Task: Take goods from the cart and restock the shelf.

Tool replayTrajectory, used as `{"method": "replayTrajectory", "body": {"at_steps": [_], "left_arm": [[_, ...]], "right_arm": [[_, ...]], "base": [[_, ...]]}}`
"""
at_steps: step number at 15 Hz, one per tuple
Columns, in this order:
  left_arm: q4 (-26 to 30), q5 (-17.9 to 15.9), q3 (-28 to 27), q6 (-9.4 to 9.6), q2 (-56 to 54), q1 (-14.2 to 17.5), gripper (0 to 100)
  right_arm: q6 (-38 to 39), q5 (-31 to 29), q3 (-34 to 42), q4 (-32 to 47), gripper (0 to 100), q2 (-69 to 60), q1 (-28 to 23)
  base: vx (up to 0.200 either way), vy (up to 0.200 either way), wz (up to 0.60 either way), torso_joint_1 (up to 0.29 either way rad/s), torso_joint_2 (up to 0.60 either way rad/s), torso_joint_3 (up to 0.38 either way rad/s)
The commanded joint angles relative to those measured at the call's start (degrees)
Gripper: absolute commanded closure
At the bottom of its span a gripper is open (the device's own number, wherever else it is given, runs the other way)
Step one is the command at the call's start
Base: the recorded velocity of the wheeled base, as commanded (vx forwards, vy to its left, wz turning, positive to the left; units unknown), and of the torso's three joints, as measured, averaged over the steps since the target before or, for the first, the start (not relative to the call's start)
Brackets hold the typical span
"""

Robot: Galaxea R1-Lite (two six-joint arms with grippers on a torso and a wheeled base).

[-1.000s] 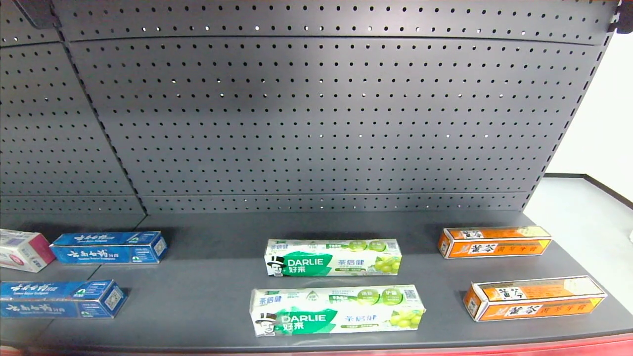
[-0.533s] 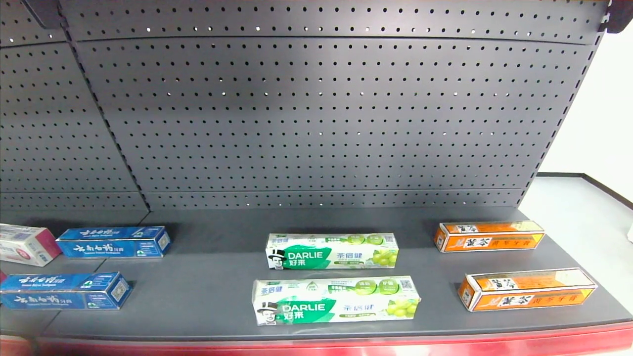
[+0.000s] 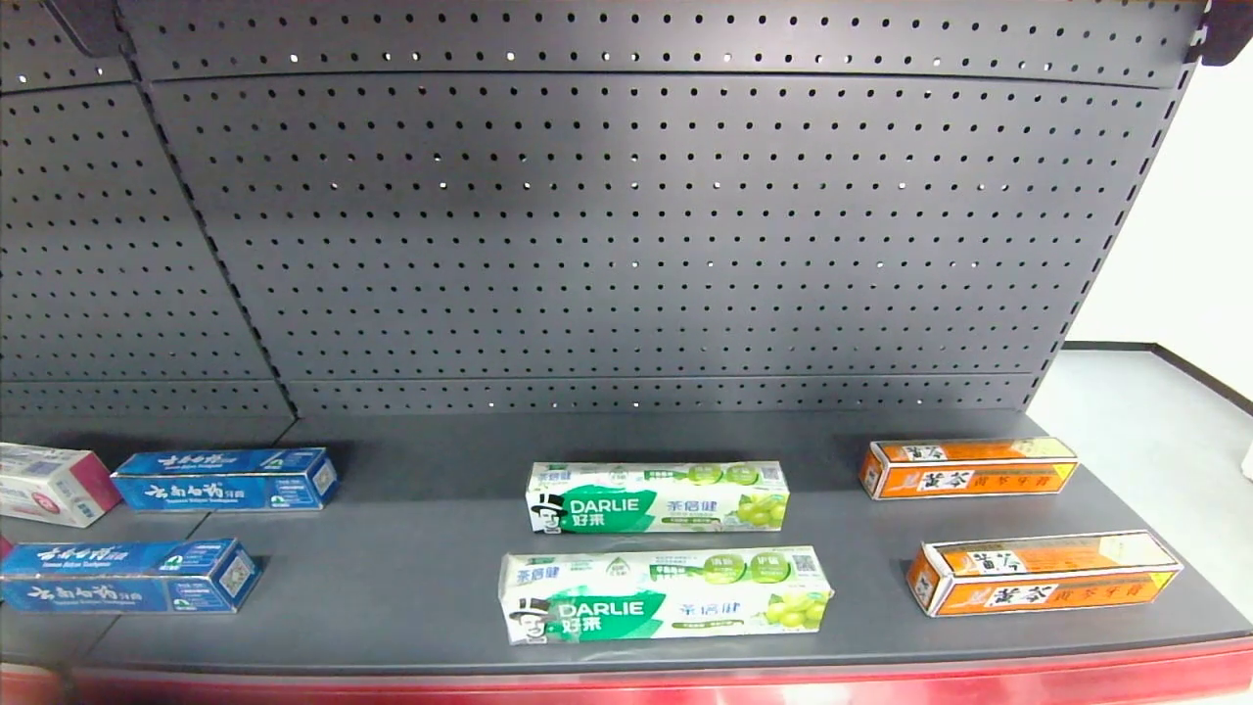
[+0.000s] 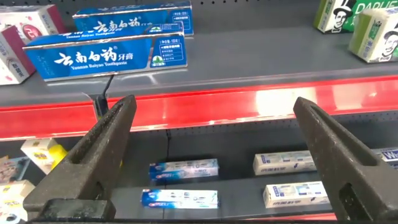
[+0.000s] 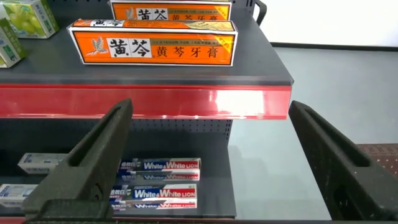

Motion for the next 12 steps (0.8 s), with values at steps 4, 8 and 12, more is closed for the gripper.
{"method": "replayTrajectory", "body": {"at_steps": [4,8,12], "left_arm": [[0.0,0.1,0.0,0.01,0.0,0.0,0],[0.0,0.1,0.0,-0.08,0.0,0.0,0],[0.0,0.1,0.0,-0.08,0.0,0.0,0]], "right_arm": [[0.0,0.0,0.0,0.0,0,0.0,0.0],[0.0,0.0,0.0,0.0,0,0.0,0.0],[0.0,0.0,0.0,0.0,0,0.0,0.0]], "base": [[0.0,0.0,0.0,0.0,0.0,0.0],[0.0,0.0,0.0,0.0,0.0,0.0],[0.0,0.0,0.0,0.0,0.0,0.0]]}}
